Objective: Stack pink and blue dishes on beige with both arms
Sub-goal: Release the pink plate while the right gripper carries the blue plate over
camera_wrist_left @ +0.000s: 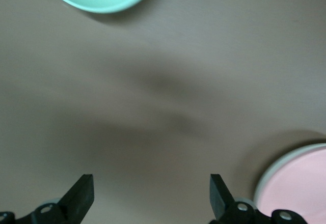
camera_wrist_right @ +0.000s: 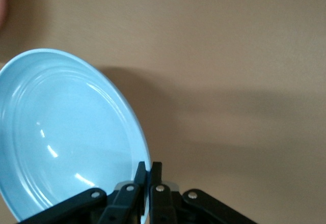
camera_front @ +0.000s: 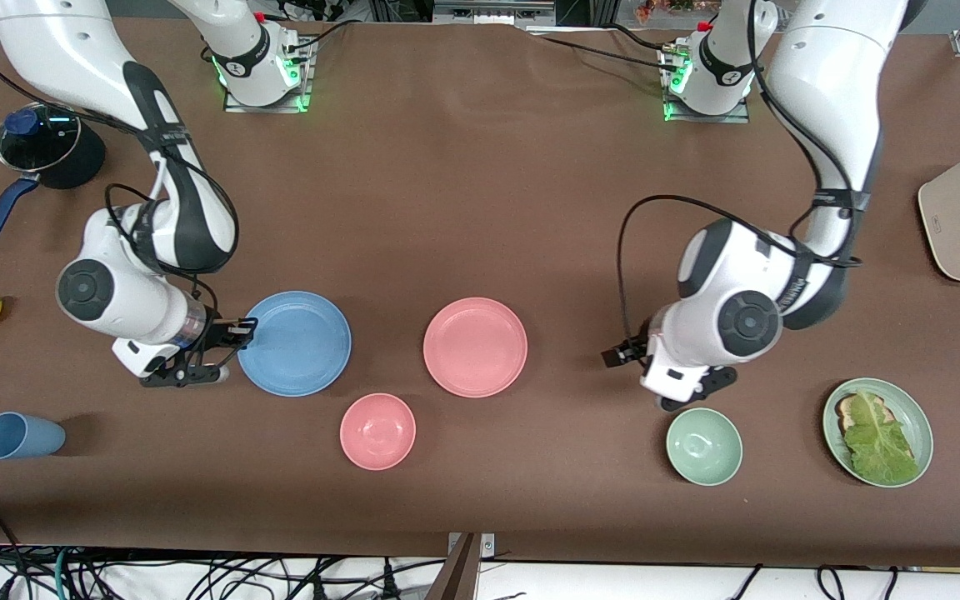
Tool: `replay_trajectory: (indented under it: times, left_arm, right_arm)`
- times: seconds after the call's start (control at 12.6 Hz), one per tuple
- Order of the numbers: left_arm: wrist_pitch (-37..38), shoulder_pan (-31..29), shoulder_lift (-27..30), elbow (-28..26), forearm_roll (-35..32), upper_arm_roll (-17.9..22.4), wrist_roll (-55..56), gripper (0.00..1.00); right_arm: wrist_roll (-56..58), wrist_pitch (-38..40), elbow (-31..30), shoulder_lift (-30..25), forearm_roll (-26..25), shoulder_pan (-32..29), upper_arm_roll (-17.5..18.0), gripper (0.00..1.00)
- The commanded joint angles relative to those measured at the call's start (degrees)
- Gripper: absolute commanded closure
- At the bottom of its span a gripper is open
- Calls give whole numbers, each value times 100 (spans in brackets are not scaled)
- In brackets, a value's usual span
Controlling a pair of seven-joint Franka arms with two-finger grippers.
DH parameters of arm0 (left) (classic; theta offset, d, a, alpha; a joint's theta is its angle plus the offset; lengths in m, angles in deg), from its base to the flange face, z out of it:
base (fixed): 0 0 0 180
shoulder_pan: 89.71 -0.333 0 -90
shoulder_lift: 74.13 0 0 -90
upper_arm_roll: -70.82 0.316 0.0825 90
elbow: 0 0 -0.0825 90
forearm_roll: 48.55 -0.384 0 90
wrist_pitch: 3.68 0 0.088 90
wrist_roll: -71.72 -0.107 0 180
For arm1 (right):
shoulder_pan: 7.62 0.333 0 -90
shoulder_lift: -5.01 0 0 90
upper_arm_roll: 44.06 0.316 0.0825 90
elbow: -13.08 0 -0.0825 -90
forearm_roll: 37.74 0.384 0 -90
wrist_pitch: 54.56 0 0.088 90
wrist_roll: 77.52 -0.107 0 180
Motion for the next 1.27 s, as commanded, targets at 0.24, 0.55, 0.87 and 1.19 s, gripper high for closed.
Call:
replay_trajectory:
  times: [0.24, 0.55, 0.87, 1.19]
  left_arm:
    - [662, -1187, 240, -77, -383, -36, -2247, 0]
    - [908, -1698, 511, -60, -550, -45, -3275, 0]
    - [1102, -1989, 1283, -269, -437, 77, -3991, 0]
    - [786, -1201, 2820, -1428, -304, 822, -4000, 0]
  right_arm:
    - [-865, 621, 819, 94, 473, 578, 64, 100]
    - [-2648, 315, 1012, 392, 447, 1465, 55, 100]
    - [-3863, -546, 1039, 787, 394, 2152, 38, 100]
    - [-4532, -1425, 1039, 1209, 394, 2530, 20, 100]
